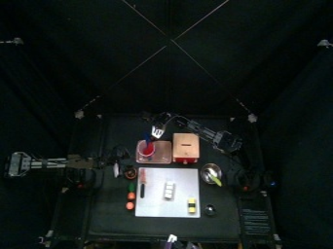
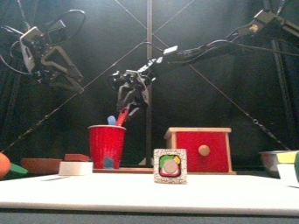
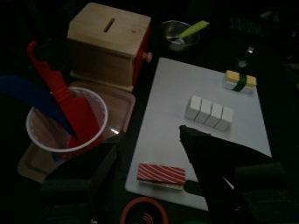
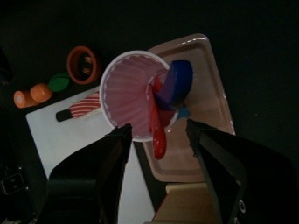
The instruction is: Cut white sushi roll
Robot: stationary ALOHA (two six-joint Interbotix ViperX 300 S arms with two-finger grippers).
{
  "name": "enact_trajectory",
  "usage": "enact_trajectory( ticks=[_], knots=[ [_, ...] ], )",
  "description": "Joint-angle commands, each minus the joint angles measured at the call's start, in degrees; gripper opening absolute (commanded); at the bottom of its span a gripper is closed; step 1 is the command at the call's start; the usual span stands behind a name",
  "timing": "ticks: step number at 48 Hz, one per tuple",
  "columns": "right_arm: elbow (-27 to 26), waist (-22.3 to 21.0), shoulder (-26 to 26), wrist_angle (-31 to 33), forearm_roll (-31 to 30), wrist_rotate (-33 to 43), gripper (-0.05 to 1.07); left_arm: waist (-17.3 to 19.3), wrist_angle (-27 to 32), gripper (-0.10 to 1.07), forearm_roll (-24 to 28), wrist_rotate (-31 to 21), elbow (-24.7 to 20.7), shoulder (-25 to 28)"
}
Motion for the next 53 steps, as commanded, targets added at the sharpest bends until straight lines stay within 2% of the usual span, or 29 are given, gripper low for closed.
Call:
enact_trajectory(
  ticks=[1, 12, 35, 53],
  knots=[
    [-1.8, 1.3, -1.8, 0.5, -1.5, 0.3, 0.86, 0.4, -0.2, 0.88, 0.0, 0.2, -0.5, 0.0],
    [-3.5, 1.8, -1.3, 0.6, -2.1, 2.4, 0.84, 1.0, -0.2, 0.88, 0.0, 0.2, -0.3, 0.0],
    [-4.3, 1.8, 0.1, 2.1, -3.4, 4.0, 0.64, 1.3, -0.2, 0.88, -0.1, 0.2, -0.1, 0.0],
    [-6.3, 1.8, 0.9, 1.9, -3.6, 4.3, 0.54, 1.4, -0.2, 0.88, -0.1, 0.1, 0.1, 0.0]
  ],
)
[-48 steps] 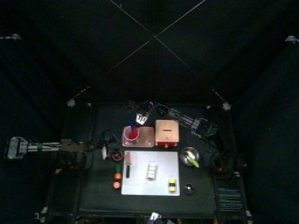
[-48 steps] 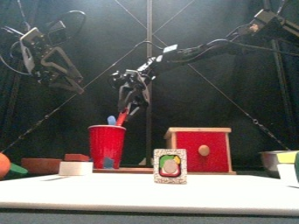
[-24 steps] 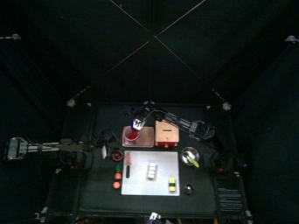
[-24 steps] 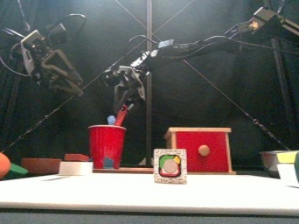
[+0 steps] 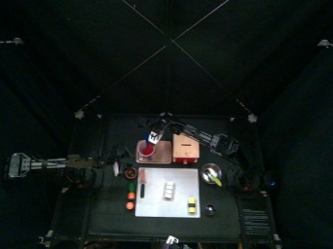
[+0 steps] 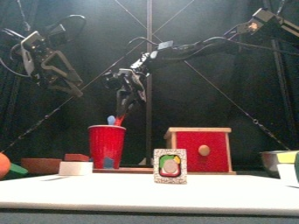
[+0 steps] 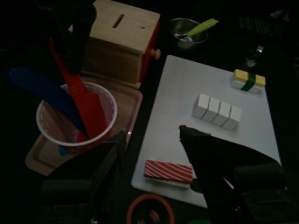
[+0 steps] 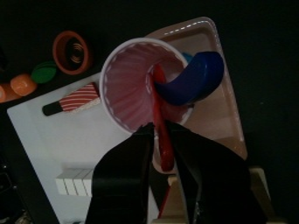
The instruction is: Cut white sushi roll
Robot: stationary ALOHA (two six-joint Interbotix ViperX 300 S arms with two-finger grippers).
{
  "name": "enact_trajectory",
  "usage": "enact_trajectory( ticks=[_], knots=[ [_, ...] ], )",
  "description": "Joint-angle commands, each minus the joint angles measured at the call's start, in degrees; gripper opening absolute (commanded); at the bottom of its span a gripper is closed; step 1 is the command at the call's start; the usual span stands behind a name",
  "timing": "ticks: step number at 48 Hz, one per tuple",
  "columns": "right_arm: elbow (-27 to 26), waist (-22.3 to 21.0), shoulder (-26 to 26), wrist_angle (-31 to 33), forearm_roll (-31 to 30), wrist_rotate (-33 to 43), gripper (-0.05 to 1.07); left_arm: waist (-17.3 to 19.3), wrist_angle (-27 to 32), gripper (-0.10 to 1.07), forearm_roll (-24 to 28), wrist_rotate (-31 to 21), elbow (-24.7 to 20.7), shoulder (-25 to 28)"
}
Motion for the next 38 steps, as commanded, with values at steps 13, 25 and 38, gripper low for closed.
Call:
enact_trajectory(
  ticks=[13, 25, 38],
  knots=[
    [-3.3, -0.1, -1.2, 0.0, 0.2, 0.0, 0.38, 0.6, -0.2, 0.88, 0.0, 0.2, -0.4, 0.1],
    [-3.3, -0.1, -4.2, 2.3, 0.2, -0.2, 0.38, 1.7, -0.2, 0.88, 0.0, 0.2, -0.9, 0.0],
    [-3.0, -0.3, -9.2, 3.9, 0.6, -0.1, 0.38, 2.3, -0.2, 0.88, 1.1, 0.3, -1.9, 0.1]
  ],
)
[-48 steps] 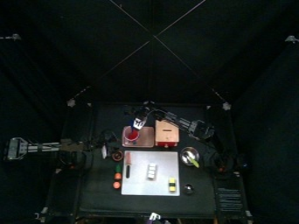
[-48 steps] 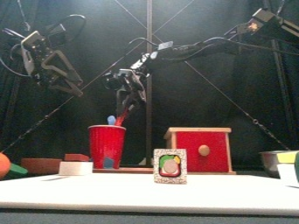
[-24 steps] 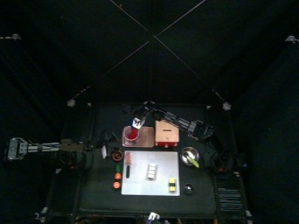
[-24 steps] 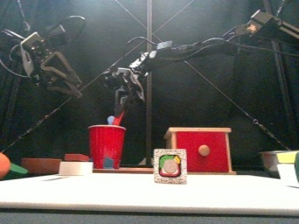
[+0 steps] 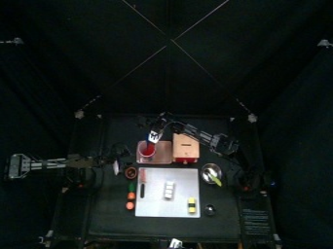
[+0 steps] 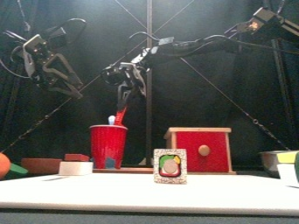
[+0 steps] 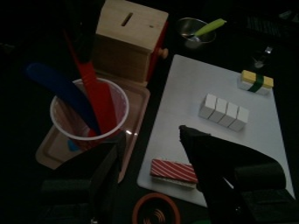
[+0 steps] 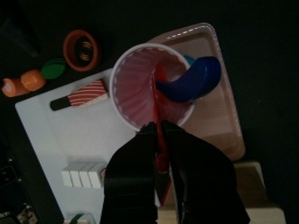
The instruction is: Cut white sushi roll
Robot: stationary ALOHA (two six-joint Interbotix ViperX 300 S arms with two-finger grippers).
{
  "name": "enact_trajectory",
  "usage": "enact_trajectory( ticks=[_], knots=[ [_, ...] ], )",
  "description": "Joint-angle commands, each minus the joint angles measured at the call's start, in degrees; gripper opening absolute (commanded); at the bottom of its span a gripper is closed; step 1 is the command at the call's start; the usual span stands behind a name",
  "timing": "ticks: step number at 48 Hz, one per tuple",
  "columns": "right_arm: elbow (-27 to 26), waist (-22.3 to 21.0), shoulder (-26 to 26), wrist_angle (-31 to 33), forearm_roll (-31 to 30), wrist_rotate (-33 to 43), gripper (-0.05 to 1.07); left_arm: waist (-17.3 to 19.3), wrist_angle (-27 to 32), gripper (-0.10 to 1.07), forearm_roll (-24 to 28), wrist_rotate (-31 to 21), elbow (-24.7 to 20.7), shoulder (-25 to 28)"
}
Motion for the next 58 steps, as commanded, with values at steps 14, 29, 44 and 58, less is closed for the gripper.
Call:
enact_trajectory(
  ticks=[14, 29, 44, 58],
  knots=[
    [-1.6, -0.1, -8.3, 1.9, 1.8, -0.3, 0.37, 2.4, -0.8, 0.89, 2.2, 0.1, -3.4, 0.0],
    [-1.2, 0.2, -12.3, 1.1, 2.7, -0.7, 0.37, 3.0, -6.9, 0.89, 5.3, 0.1, -3.4, -0.2],
    [-0.4, 1.3, -15.8, 1.1, 5.3, -0.4, 0.37, 4.1, -14.8, 0.89, 6.5, 0.1, -3.4, -0.3],
    [6.2, 1.6, -22.8, 0.2, 3.3, -1.7, 0.37, 5.7, -15.8, 0.89, 6.7, 0.1, -3.4, -0.2]
  ],
)
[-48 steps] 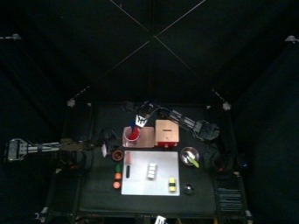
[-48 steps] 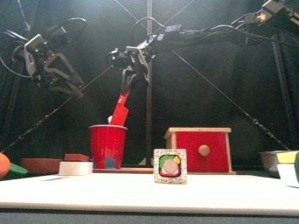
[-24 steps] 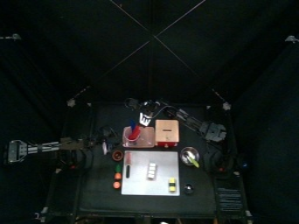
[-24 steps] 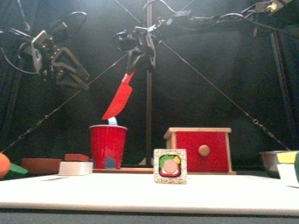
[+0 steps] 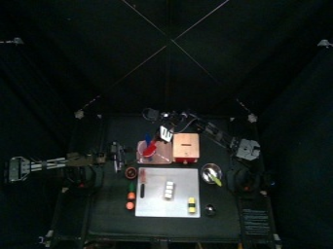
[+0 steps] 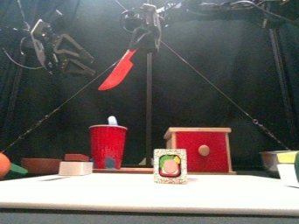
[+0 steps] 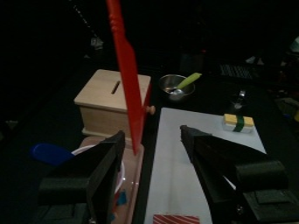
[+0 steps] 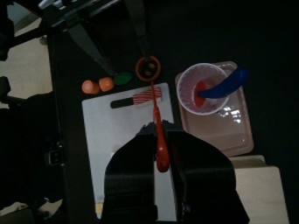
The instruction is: Cut white sushi roll
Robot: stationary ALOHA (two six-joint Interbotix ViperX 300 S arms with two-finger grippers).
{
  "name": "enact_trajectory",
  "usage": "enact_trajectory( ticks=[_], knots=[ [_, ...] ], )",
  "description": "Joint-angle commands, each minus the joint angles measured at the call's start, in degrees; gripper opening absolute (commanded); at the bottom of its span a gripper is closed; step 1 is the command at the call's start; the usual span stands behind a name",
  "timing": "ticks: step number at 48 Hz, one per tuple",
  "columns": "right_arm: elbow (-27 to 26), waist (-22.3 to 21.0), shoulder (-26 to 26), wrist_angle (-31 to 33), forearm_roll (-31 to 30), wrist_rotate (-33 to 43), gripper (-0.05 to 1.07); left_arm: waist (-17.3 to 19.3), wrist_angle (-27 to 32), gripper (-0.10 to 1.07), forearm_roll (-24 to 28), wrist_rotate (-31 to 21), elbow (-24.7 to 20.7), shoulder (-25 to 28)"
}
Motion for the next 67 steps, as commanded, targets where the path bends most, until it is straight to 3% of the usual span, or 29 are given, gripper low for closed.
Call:
enact_trajectory(
  ticks=[1, 6, 16, 26, 33, 49, 67],
  knots=[
    [2.7, -0.3, -6.1, -1.2, -1.3, -0.3, 0.37, 0.7, -0.5, 0.89, 0.2, 0.2, -1.7, 0.1],
    [9.1, -0.4, -11.0, -4.7, -1.8, 0.0, 0.37, 0.9, -0.5, 0.89, 0.3, 0.2, -1.7, 0.1],
    [28.6, -0.1, -20.4, -17.8, -0.3, -0.3, 0.37, 1.0, -0.5, 0.89, 0.4, 0.2, -2.5, 0.2],
    [44.6, 1.7, -25.7, -30.4, 2.7, -2.4, 0.37, 0.7, -1.4, 0.89, 1.8, 0.2, -3.3, 1.1],
    [54.1, 3.5, -28.0, -39.9, 8.5, -6.9, 0.37, 0.2, -4.4, 0.89, 2.5, 0.0, -4.3, 4.3],
    [69.9, 10.5, -36.7, -61.3, 10.6, -16.0, 0.37, -1.7, -13.9, 0.89, -0.1, 0.0, -6.3, 15.8],
    [82.6, 16.1, -45.7, -76.8, 12.0, -15.6, 0.37, -3.9, -15.2, 0.89, 1.4, 0.2, -14.5, 31.6]
  ],
)
